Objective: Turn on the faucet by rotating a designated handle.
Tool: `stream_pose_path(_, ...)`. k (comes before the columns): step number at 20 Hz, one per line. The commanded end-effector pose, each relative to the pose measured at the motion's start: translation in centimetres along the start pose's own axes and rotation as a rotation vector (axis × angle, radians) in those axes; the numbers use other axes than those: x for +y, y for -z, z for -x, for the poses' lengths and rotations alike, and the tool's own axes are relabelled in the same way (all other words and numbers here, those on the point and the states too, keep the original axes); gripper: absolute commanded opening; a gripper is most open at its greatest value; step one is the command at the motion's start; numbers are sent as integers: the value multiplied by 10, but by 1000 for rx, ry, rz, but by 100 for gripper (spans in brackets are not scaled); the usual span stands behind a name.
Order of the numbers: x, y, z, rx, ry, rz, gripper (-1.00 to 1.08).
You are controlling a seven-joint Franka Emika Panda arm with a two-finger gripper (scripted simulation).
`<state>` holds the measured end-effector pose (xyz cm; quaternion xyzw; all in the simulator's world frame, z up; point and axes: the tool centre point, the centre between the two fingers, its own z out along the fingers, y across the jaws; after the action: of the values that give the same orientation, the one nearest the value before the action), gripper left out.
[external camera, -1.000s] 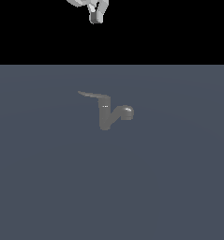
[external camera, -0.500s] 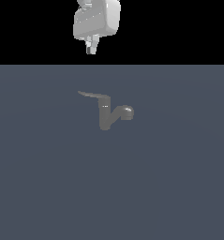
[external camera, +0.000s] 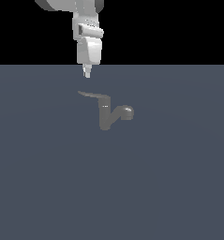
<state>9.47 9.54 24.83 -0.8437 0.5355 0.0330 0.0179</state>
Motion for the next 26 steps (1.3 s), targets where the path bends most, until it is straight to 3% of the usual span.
stream_pose_path(1,-14,-19,1,18,-53,-2,-100)
stream_pose_path(13,-45,-72,5,70,-183,-11,-100)
stream_pose_path(26,-37,-76,10,74,-190,-11,-100)
